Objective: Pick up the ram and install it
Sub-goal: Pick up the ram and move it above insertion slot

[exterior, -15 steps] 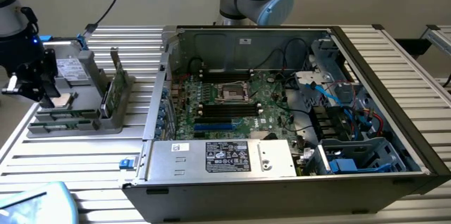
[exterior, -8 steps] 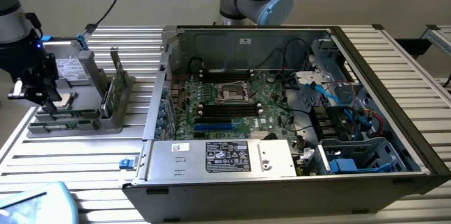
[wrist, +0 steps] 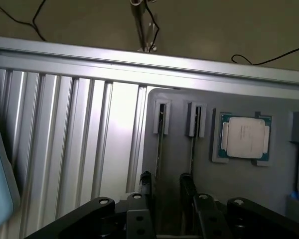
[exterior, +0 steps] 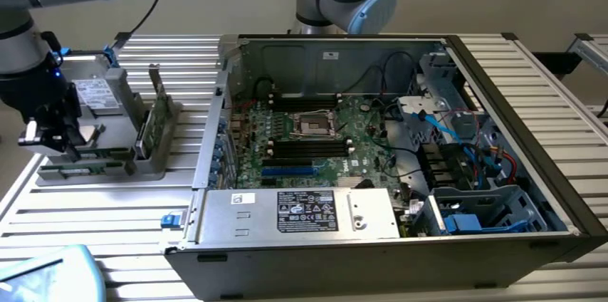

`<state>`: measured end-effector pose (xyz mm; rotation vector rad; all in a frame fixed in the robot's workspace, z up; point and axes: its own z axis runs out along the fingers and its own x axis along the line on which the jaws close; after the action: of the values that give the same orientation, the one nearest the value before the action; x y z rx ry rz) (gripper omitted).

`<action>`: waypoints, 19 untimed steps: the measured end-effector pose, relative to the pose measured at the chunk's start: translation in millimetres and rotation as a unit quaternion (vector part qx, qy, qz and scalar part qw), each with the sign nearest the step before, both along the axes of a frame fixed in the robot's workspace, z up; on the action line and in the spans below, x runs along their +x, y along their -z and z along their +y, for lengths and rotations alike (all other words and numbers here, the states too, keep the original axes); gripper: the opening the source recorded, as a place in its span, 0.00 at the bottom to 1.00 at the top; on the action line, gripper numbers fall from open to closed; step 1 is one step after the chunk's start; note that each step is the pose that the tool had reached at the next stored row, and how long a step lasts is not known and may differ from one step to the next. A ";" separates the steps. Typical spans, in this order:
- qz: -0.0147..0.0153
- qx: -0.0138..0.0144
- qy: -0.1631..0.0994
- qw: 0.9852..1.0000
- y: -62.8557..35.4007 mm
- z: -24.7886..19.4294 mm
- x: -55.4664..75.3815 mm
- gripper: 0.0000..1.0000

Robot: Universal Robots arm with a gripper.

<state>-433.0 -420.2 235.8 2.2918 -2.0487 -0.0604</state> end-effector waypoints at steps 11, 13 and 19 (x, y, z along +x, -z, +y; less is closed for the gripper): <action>0.000 0.000 -0.003 1.000 19.8 -1.1 1.5 0.37; 0.000 0.000 -0.003 1.000 23.5 -1.2 1.8 0.37; 0.000 0.000 -0.005 1.000 34.4 -1.8 4.1 0.37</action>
<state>-428.9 -422.0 201.3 2.3008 -2.0378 -0.0602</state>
